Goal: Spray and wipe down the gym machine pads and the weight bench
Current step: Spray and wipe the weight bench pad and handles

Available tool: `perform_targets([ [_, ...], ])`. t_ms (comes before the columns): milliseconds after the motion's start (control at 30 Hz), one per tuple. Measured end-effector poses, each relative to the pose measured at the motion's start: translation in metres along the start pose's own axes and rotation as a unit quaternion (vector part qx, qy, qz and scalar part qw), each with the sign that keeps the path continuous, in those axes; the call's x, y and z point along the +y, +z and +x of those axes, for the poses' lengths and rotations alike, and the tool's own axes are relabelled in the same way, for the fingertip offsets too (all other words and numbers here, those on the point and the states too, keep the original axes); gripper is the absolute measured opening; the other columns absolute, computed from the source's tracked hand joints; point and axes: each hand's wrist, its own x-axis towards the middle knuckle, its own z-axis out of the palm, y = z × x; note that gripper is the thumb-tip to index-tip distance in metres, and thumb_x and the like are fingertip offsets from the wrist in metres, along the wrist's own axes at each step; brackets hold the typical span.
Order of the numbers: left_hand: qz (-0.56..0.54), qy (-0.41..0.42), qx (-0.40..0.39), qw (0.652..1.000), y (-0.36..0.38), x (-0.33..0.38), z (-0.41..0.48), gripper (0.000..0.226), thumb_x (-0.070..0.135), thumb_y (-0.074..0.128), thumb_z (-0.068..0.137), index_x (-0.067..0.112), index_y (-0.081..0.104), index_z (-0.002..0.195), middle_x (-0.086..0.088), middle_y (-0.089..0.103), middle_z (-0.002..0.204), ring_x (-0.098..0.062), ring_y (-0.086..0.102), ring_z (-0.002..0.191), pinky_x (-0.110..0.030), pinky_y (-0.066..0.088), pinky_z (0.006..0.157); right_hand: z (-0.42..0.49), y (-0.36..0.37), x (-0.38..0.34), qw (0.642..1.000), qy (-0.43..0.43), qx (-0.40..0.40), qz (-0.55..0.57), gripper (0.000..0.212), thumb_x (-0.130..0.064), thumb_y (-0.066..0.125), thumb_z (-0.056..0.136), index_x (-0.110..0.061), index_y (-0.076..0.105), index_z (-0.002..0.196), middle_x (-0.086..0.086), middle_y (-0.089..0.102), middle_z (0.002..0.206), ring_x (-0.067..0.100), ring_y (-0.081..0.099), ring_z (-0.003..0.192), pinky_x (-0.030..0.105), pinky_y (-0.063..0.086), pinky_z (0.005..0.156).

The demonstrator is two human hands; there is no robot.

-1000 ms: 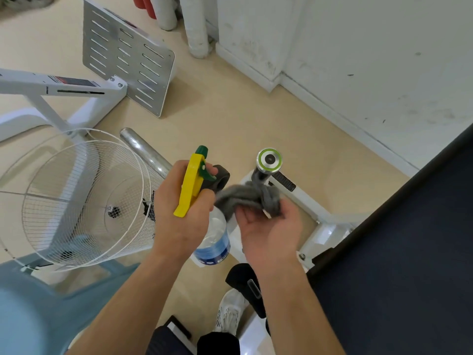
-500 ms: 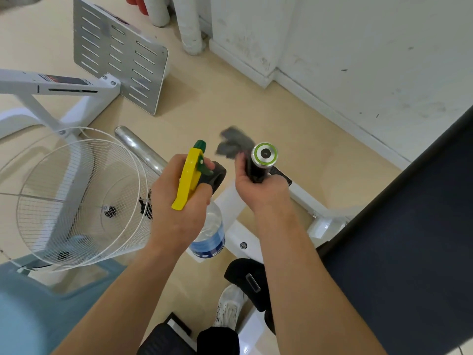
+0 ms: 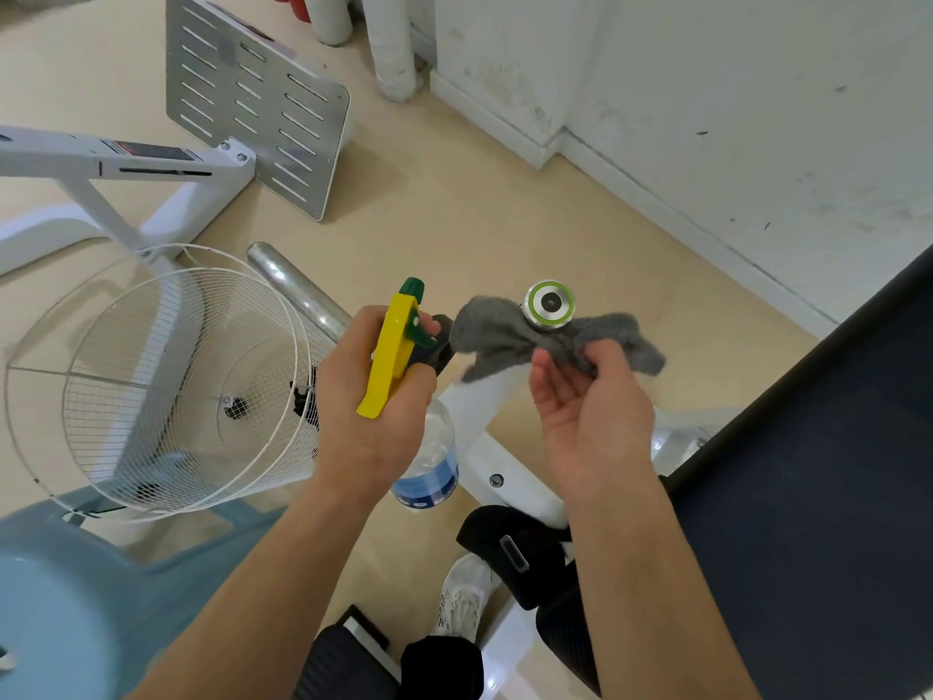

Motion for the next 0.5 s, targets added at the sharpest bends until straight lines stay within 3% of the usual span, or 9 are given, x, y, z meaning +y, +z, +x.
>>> perform_targets([
  [67, -0.012, -0.008, 0.006, 1.0, 0.001, -0.003, 0.0, 0.035, 0.001, 0.054, 0.074, 0.013, 0.068, 0.104, 0.002, 0.072, 0.091, -0.023, 0.064, 0.069, -0.044, 0.059, 0.063, 0.006, -0.004, 0.005, 0.994, -0.069, 0.002, -0.081, 0.024, -0.029, 0.055, 0.099, -0.012, 0.067, 0.111, 0.0, 0.074, 0.087, 0.011, 0.069, 0.071, 0.031, 0.056, 0.07],
  [167, -0.009, -0.008, 0.012, 1.0, 0.002, -0.008, -0.001, 0.035, 0.002, 0.054, 0.073, 0.013, 0.067, 0.103, -0.004, 0.071, 0.09, -0.028, 0.063, 0.07, -0.051, 0.057, 0.061, 0.017, 0.0, 0.014, 0.993, -0.076, -0.044, -0.082, 0.04, -0.054, 0.036, 0.103, -0.029, 0.065, 0.117, -0.018, 0.074, 0.092, -0.002, 0.067, 0.086, 0.029, 0.049, 0.092],
  [300, 0.003, -0.005, 0.016, 1.0, 0.005, -0.011, -0.004, 0.033, 0.006, 0.055, 0.075, 0.015, 0.068, 0.103, -0.006, 0.071, 0.088, -0.031, 0.062, 0.069, -0.055, 0.056, 0.062, 0.055, 0.004, 0.028, 0.986, -0.114, -0.049, -0.115, 0.049, -0.046, 0.043, 0.103, -0.006, 0.067, 0.121, 0.009, 0.071, 0.102, 0.015, 0.062, 0.081, 0.025, 0.048, 0.066],
  [400, -0.001, -0.007, 0.016, 1.0, 0.009, -0.01, -0.003, 0.034, 0.005, 0.055, 0.074, 0.017, 0.068, 0.103, -0.005, 0.071, 0.089, -0.031, 0.063, 0.071, -0.056, 0.056, 0.062, 0.09, 0.002, 0.037, 0.975, -0.129, -0.032, -0.177, 0.046, -0.041, 0.044, 0.102, -0.003, 0.062, 0.082, 0.01, 0.057, 0.063, 0.023, 0.042, 0.05, 0.028, 0.032, 0.05],
  [500, 0.004, -0.007, 0.012, 1.0, 0.014, -0.008, -0.003, 0.034, 0.006, 0.055, 0.074, 0.02, 0.067, 0.102, 0.001, 0.072, 0.089, -0.03, 0.064, 0.073, -0.056, 0.057, 0.064, 0.121, -0.004, 0.041, 0.957, -0.132, 0.006, -0.257, 0.047, -0.042, 0.052, 0.099, -0.017, 0.043, 0.06, 0.001, 0.042, 0.052, 0.021, 0.036, 0.05, 0.032, 0.034, 0.054],
])
